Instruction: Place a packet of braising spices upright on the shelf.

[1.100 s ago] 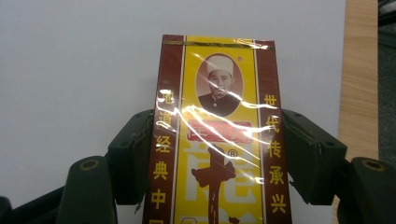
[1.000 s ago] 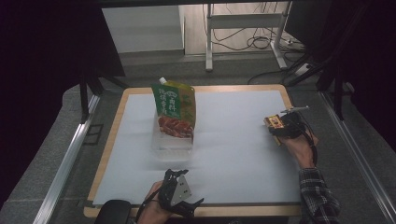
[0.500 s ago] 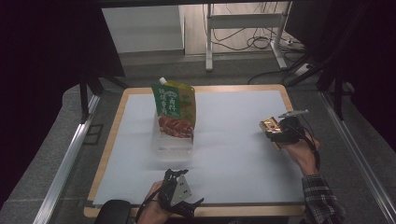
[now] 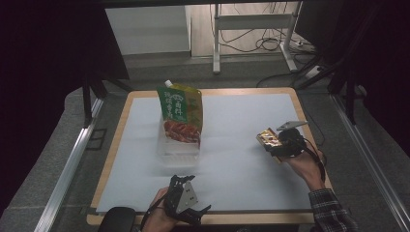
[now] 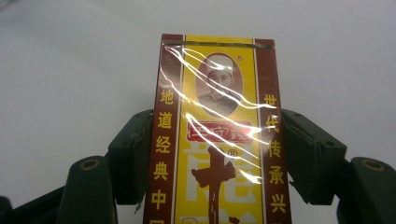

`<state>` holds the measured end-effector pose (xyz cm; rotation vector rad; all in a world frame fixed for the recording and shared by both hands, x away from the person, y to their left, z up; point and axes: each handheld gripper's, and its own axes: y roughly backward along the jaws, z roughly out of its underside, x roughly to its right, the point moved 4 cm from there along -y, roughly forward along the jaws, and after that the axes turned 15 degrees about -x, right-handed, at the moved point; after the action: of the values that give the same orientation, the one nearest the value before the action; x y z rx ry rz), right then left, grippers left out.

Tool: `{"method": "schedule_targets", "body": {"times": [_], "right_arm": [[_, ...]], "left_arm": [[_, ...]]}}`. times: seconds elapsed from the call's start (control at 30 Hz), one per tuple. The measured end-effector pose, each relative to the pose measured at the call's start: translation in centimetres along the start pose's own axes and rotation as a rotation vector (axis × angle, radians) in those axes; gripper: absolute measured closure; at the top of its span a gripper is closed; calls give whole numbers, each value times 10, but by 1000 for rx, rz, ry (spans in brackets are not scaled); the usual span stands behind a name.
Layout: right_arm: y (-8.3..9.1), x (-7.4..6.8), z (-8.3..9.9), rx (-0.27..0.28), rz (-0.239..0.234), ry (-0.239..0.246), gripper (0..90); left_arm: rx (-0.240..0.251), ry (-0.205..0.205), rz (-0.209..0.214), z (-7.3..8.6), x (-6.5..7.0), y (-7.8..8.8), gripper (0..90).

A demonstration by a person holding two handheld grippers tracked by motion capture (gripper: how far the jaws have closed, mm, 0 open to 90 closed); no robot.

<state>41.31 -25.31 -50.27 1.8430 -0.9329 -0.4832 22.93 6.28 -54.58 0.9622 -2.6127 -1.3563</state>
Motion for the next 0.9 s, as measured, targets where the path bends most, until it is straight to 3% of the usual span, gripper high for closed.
{"method": "schedule_targets", "body": {"times": [0.33,0.5,0.67,0.77,0.9], "right_arm": [[-2,-37,-2,-1,-73,89,319],[-10,-53,1,-35,-93,138,319],[-24,-56,6,-85,-82,169,317],[-32,-57,9,-127,-99,179,307],[-35,-56,9,-168,-116,163,228]], "left_arm": [[-1,-1,0,0,0,0,2],[-1,-3,1,0,1,0,2],[-3,-3,0,0,0,0,2],[-4,-4,0,0,0,0,3],[-11,-8,4,0,1,-2,3]]}}
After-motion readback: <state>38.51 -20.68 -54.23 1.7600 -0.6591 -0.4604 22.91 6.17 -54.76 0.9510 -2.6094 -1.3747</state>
